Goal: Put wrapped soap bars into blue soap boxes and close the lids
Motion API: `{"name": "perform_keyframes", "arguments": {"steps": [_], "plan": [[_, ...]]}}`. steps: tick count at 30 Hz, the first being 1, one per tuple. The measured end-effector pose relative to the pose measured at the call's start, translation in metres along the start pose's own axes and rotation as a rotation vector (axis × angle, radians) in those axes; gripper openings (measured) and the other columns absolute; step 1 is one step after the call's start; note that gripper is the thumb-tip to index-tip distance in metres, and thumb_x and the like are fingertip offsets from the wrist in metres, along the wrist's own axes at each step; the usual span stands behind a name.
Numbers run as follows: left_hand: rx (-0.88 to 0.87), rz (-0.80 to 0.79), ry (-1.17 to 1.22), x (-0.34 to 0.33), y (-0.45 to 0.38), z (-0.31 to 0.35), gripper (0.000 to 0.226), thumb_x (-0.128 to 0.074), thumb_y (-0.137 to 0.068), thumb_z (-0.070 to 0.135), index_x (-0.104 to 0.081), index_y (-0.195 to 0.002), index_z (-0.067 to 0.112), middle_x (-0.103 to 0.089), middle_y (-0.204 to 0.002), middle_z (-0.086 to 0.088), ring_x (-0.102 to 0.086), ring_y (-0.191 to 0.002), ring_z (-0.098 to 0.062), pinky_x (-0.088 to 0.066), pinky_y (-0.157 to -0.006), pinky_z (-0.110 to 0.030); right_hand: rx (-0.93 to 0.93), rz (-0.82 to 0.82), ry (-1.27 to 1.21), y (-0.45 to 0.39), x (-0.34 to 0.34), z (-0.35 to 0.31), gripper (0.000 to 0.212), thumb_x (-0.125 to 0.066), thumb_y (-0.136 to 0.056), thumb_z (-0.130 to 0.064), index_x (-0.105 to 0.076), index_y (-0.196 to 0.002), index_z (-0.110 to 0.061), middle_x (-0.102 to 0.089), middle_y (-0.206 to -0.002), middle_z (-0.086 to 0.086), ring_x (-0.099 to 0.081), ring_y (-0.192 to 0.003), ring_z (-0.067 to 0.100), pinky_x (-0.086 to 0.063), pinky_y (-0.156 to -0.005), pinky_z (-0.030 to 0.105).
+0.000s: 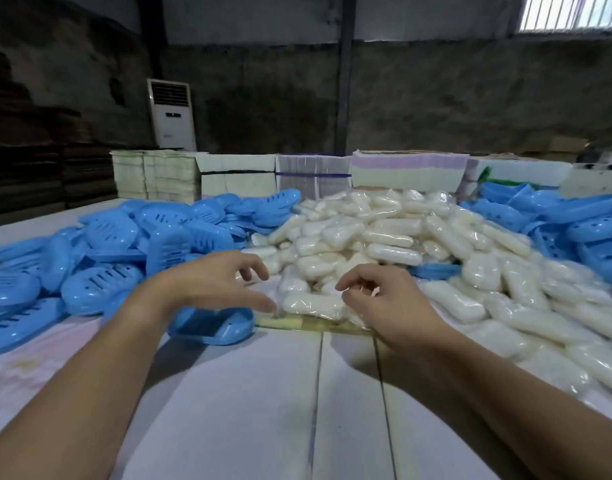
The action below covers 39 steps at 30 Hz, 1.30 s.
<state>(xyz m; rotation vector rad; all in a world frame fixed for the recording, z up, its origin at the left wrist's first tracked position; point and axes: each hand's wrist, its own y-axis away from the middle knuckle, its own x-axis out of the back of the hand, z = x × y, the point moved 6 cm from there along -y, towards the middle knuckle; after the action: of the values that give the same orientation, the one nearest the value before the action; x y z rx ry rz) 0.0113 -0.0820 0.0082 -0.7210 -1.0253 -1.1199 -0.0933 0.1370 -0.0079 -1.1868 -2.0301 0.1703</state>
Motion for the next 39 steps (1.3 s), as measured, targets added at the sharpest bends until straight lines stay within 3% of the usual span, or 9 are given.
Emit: {"name": "perform_keyframes", "arguments": {"steps": [2, 5, 12, 21, 25, 27, 31, 34, 39], "plan": [[0.073, -0.215, -0.126, -0.002, 0.009, -0.014, 0.081, -0.075, -0.046, 0.077, -0.05, -0.12, 0.056, -0.049, -0.12, 0.024, -0.053, -0.112, -0.006, -0.041, -0.091, -0.029, -0.003, -0.007, -0.037, 0.001, 0.001, -0.002, 0.017, -0.065, -0.08, -0.012, -0.073, -0.079, -0.027, -0.059, -0.065, -0.02, -0.052, -0.059, 0.002, -0.04, -0.057, 0.013], [0.12, -0.252, -0.22, -0.003, 0.011, -0.019, 0.074, -0.082, -0.053, 0.069, -0.05, -0.118, 0.056, -0.05, -0.121, 0.02, -0.055, -0.111, -0.012, -0.047, -0.097, -0.034, -0.001, -0.032, -0.008, 0.001, 0.001, -0.004, 0.017, -0.065, -0.081, -0.011, -0.073, -0.079, -0.027, -0.059, -0.066, -0.019, -0.053, -0.062, 0.002, -0.04, -0.058, 0.013], [0.092, -0.305, -0.207, 0.0, 0.017, -0.019, 0.069, -0.091, -0.065, 0.043, -0.051, -0.121, 0.053, -0.049, -0.12, 0.02, -0.051, -0.097, 0.001, -0.041, -0.078, -0.027, -0.01, -0.036, -0.008, 0.003, 0.001, -0.005, 0.017, -0.065, -0.082, -0.012, -0.073, -0.081, -0.027, -0.06, -0.071, -0.015, -0.055, -0.066, 0.007, -0.041, -0.059, 0.012], [-0.296, -0.061, 0.05, -0.007, 0.017, 0.037, 0.078, -0.088, -0.068, 0.04, -0.043, -0.128, 0.06, -0.051, -0.121, 0.03, -0.053, -0.107, 0.007, -0.046, -0.085, -0.017, 0.005, 0.091, 0.043, 0.0, 0.014, -0.003, 0.022, -0.065, -0.079, -0.011, -0.069, -0.083, -0.032, -0.062, -0.076, -0.015, -0.053, -0.065, 0.006, -0.048, -0.067, 0.028], [-0.502, -0.08, 0.133, -0.034, 0.024, 0.076, 0.081, -0.088, -0.067, 0.044, -0.043, -0.133, 0.053, -0.053, -0.124, 0.028, -0.05, -0.113, 0.011, -0.043, -0.091, -0.009, 0.012, 0.282, 0.002, -0.003, 0.038, -0.002, 0.025, -0.062, -0.081, -0.007, -0.07, -0.088, -0.03, -0.064, -0.08, -0.006, -0.054, -0.069, 0.002, -0.041, -0.064, 0.011], [-0.547, -0.138, 0.127, -0.052, 0.024, 0.09, 0.084, -0.089, -0.066, 0.044, -0.042, -0.136, 0.05, -0.054, -0.121, 0.026, -0.052, -0.111, 0.008, -0.045, -0.095, -0.014, -0.015, 0.295, 0.015, -0.005, 0.048, 0.0, 0.021, -0.062, -0.081, -0.01, -0.07, -0.089, -0.028, -0.063, -0.076, -0.006, -0.055, -0.067, 0.004, -0.043, -0.064, 0.017], [-0.561, -0.156, 0.079, -0.053, 0.02, 0.086, 0.068, -0.09, -0.065, 0.046, -0.057, -0.123, 0.043, -0.056, -0.113, 0.025, -0.055, -0.105, 0.003, -0.051, -0.093, -0.024, -0.068, 0.004, 0.305, -0.01, 0.048, 0.011, 0.016, -0.069, -0.082, -0.02, -0.067, -0.09, -0.033, -0.063, -0.071, -0.009, -0.059, -0.07, 0.007, -0.04, -0.062, 0.013], [-0.54, -0.156, 0.08, -0.051, 0.017, 0.079, 0.059, -0.089, -0.064, 0.049, -0.062, -0.116, 0.044, -0.058, -0.108, 0.025, -0.057, -0.1, 0.001, -0.053, -0.088, -0.025, -0.111, -0.179, 0.412, -0.006, 0.036, 0.019, 0.026, -0.066, -0.087, -0.035, -0.064, -0.111, -0.042, -0.066, -0.081, -0.01, -0.059, -0.074, 0.001, -0.038, -0.065, 0.011], [-0.491, -0.143, 0.162, -0.059, 0.013, 0.081, 0.072, -0.091, -0.051, 0.056, -0.054, -0.112, 0.051, -0.058, -0.106, 0.023, -0.058, -0.095, 0.002, -0.054, -0.085, -0.026, -0.101, -0.387, 0.588, -0.004, 0.01, 0.024, 0.036, -0.044, -0.092, -0.061, -0.054, -0.126, -0.055, -0.057, -0.108, -0.002, -0.051, -0.112, 0.018, -0.039, -0.097, 0.033]]}}
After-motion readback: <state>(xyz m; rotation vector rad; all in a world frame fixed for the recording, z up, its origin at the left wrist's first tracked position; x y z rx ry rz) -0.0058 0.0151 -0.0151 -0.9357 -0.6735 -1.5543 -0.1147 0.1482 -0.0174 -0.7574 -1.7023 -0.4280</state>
